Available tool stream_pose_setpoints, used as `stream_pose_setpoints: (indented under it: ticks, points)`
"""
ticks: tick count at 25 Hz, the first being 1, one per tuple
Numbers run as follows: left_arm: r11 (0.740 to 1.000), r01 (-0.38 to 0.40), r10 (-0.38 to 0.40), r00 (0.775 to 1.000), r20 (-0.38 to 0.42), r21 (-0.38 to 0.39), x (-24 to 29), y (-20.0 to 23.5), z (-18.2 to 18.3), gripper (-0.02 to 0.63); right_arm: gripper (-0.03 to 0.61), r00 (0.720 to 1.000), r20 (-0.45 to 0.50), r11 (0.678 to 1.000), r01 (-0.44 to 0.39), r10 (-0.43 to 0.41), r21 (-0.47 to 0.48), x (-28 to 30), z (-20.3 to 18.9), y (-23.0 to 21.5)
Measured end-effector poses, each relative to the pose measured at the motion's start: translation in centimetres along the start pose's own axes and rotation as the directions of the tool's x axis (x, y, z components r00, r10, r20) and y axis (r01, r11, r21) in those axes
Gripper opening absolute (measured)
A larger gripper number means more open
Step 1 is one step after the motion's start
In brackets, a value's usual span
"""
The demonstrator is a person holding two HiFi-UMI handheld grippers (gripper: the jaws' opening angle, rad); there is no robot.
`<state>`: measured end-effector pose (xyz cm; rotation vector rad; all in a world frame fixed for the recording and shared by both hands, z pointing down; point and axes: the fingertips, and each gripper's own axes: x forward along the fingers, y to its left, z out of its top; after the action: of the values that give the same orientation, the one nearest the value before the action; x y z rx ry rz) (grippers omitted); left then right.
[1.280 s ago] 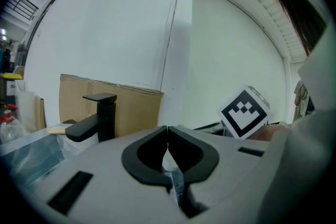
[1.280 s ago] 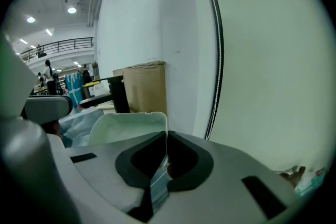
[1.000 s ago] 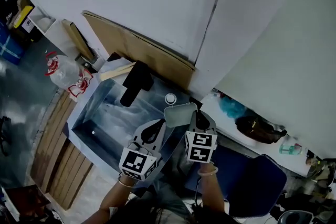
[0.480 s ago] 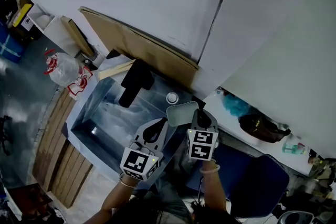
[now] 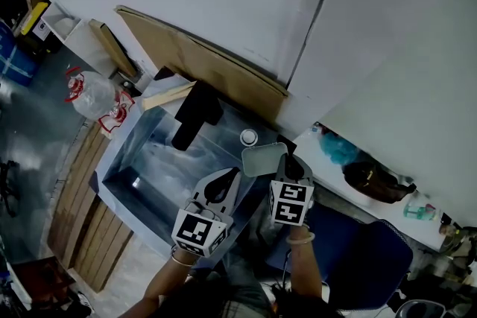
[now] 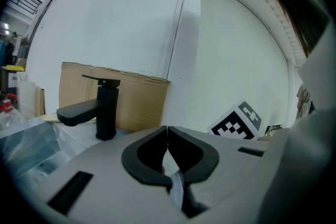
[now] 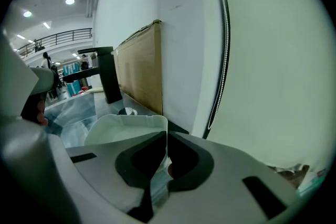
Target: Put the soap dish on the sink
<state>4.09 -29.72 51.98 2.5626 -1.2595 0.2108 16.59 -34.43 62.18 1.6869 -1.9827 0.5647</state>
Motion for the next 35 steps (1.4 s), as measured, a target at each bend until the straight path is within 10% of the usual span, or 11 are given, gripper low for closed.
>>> stream_pose_setpoints:
  ticks: [35]
  points:
    - [0.998,-0.014,0.01,0.997,0.08,0.057,-9.8,-2.4,2.8,0.009,0.032,0.986,0.165,0.999,0.012,-0.005,-0.045,-11.0,3.1,4.7]
